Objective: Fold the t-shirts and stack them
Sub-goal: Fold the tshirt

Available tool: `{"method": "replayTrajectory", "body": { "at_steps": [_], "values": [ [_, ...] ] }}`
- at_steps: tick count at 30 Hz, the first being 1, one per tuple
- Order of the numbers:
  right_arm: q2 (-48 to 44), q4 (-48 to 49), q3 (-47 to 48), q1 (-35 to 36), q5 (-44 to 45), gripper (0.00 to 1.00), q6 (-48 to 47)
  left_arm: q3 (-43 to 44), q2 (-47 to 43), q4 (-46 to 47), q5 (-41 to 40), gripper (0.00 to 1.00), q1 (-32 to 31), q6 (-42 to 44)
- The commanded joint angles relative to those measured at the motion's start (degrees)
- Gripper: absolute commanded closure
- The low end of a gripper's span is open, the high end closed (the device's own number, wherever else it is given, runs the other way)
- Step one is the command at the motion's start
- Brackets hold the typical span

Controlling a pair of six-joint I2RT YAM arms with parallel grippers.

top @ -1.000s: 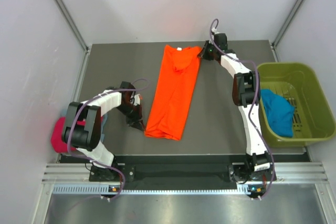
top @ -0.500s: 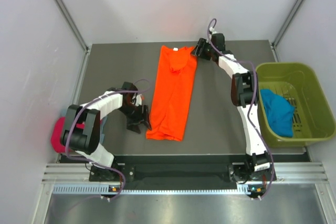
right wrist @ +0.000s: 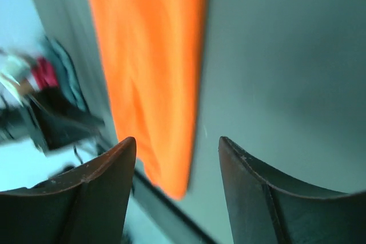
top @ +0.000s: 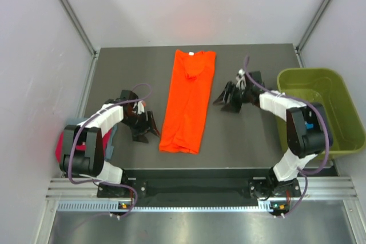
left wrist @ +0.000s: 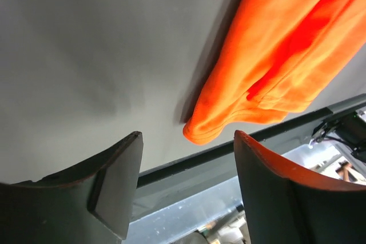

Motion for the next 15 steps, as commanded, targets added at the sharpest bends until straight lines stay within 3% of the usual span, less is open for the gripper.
{"method": "replayTrajectory", "body": {
  "at_steps": [1,9,15],
  "values": [
    [-5.2,4.9,-12.5,4.9,-4.3,0.41,6.8,-2.3,-0.6,4.4,2.8,0.32,-0.1,-2.5],
    [-9.1,18.5,-28.0,15.3,-4.5,0.5,16.6,-4.1,1.0,7.4,3.8,0.39,-0.1,-4.6],
    [-5.7,25.8,-27.5,20.8,-5.4,0.53,20.7,-6.3,2.0,9.4,4.3,0.44,0.0,-6.2]
  ]
}}
